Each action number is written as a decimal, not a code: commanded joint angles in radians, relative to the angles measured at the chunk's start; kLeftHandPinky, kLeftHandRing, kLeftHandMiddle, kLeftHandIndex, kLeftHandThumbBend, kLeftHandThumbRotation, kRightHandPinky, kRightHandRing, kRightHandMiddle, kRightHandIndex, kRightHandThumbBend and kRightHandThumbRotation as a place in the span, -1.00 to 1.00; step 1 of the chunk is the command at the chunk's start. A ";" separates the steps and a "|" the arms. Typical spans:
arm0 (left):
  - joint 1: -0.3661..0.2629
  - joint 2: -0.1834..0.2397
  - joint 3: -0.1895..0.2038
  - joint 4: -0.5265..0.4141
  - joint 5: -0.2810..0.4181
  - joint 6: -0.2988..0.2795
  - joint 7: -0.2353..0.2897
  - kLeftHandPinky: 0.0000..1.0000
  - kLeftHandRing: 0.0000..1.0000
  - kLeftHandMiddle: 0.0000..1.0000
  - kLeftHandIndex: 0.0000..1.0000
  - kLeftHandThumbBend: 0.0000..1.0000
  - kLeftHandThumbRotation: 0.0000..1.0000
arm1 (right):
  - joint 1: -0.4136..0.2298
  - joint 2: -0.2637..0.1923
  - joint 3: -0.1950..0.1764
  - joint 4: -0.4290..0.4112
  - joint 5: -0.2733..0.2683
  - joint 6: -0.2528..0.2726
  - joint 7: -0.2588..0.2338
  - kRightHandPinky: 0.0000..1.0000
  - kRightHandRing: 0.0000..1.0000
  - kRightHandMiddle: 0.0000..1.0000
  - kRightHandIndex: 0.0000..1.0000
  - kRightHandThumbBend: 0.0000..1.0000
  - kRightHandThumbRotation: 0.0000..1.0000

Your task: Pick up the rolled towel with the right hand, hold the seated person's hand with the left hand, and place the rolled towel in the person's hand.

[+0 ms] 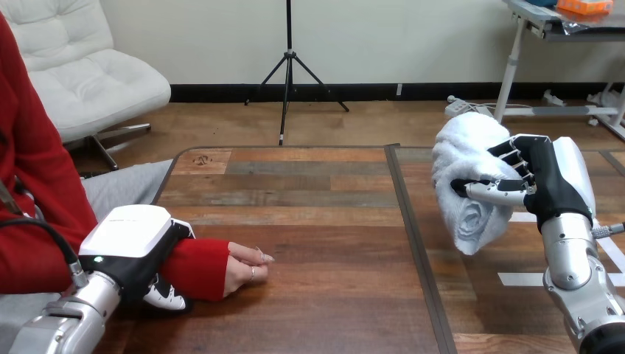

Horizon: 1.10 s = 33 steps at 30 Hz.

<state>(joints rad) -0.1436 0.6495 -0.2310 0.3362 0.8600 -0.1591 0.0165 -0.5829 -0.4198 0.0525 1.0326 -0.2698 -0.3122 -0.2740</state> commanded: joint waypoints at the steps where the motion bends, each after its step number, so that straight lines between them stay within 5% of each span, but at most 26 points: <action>1: -0.017 0.012 -0.005 -0.019 0.015 0.014 0.044 -0.24 -0.11 -0.06 -0.13 0.49 -0.99 | -0.051 -0.003 -0.023 -0.052 0.012 -0.015 -0.017 -0.24 -0.13 -0.07 -0.09 0.47 -1.00; 16: -0.011 0.003 0.000 -0.011 -0.003 0.006 0.074 -0.48 -0.39 -0.29 -0.30 0.30 -1.00 | -0.047 -0.001 -0.027 -0.057 0.019 -0.016 -0.012 -0.22 -0.12 -0.06 -0.08 0.46 -1.00; 33: -0.011 0.002 0.003 -0.005 -0.008 -0.007 0.102 -0.52 -0.39 -0.28 -0.31 0.31 -1.00 | -0.047 0.001 -0.023 -0.057 0.015 -0.016 -0.014 -0.26 -0.15 -0.07 -0.08 0.46 -1.00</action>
<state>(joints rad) -0.1190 0.6481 -0.2351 0.3471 0.8684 -0.1602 0.0837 -0.5828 -0.4197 0.0519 1.0326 -0.2694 -0.3122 -0.2741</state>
